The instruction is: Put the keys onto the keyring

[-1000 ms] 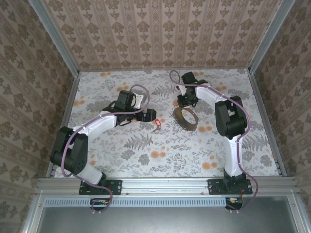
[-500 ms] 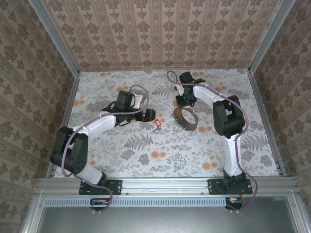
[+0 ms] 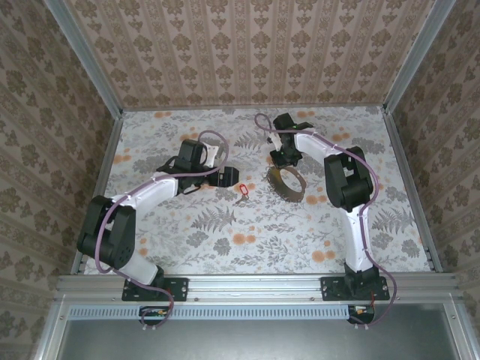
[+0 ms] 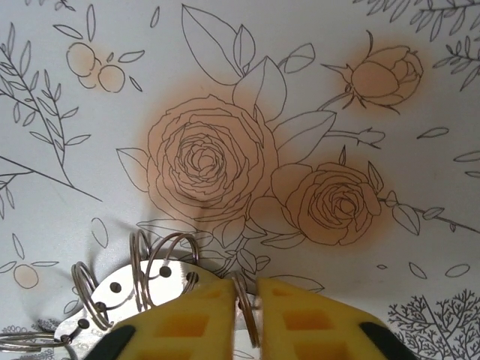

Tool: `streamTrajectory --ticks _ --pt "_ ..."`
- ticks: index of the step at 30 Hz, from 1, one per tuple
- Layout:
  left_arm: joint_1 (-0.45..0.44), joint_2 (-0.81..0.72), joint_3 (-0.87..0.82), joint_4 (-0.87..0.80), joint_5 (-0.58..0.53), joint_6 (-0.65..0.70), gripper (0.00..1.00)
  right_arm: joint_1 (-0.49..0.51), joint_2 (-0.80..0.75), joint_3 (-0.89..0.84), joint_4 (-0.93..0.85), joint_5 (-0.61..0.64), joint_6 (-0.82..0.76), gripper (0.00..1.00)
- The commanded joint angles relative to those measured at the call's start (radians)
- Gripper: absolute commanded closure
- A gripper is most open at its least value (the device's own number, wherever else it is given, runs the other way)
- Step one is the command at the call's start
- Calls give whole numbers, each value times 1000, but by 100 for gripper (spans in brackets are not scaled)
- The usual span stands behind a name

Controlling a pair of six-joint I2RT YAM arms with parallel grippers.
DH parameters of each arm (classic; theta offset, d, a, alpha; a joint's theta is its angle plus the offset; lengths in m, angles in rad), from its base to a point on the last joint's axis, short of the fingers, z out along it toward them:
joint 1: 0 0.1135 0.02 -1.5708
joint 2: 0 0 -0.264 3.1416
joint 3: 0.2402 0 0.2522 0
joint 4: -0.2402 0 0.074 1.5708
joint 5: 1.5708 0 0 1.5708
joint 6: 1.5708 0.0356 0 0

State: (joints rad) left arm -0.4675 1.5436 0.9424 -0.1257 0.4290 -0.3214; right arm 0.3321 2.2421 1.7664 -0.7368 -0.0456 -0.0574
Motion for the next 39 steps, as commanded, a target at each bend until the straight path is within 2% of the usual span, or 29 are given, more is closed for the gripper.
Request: streamTrajectory --ticks 1,4,7,12,18,23,28,32,37,39 --pt "6 -12 -10 15 28 2 4 6 3 27 -35 37 -15 91" --pt "7 -14 -10 11 28 5 5 6 -47 -16 4 30 -9 100" --pt "7 -16 -10 6 31 7 10 7 -157 -109 77 -7 -6 100" --pt "-10 -69 -17 19 43 17 19 26 -436 -340 266 -134 -12 100" --pt "-83 -215 -35 12 36 58 29 80 -802 -682 550 -353 14 100" --pt "-174 -444 -96 27 39 97 41 116 -1064 -910 794 -611 58 100" --pt "-258 -653 -144 33 76 134 56 140 -1191 -981 895 -760 129 100" --pt "-291 -711 -154 34 142 136 69 178 -1219 -1015 1011 -868 221 100" --pt "-308 -690 -151 88 294 105 70 241 -1239 -1056 1100 -899 254 100" --pt "-311 -688 -151 99 325 103 67 263 -1241 -1060 1112 -907 253 100"
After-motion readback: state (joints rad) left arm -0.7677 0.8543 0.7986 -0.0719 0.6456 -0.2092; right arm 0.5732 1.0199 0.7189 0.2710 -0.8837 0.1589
